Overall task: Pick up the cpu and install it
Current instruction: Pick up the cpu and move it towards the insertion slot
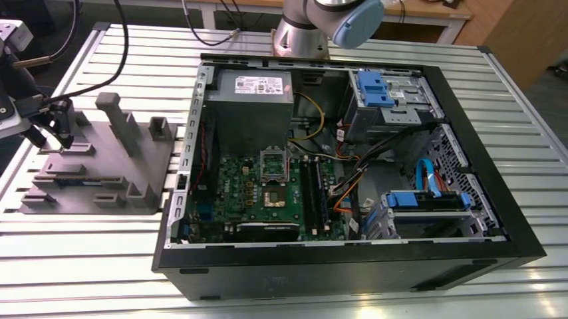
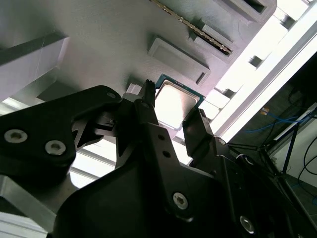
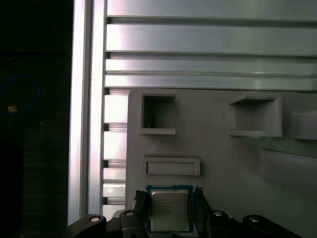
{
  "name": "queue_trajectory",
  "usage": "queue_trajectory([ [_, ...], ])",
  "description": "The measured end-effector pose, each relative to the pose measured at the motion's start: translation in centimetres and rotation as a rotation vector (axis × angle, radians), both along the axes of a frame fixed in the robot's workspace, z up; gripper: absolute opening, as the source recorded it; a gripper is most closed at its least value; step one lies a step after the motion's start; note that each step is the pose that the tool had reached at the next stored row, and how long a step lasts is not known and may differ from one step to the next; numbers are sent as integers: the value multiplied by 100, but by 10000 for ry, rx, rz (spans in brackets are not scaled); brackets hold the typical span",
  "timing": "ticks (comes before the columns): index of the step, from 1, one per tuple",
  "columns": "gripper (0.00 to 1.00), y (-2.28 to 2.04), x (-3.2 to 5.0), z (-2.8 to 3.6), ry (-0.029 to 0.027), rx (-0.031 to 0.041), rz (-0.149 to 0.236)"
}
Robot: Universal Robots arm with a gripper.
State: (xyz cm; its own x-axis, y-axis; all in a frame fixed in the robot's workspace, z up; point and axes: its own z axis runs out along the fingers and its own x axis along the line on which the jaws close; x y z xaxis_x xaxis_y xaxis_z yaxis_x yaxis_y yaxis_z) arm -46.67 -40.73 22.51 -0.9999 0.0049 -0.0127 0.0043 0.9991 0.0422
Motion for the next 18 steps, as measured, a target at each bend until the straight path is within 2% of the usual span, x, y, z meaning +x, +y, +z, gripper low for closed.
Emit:
queue_trajectory([
  [18,47,3,0,61,-1,1,0],
])
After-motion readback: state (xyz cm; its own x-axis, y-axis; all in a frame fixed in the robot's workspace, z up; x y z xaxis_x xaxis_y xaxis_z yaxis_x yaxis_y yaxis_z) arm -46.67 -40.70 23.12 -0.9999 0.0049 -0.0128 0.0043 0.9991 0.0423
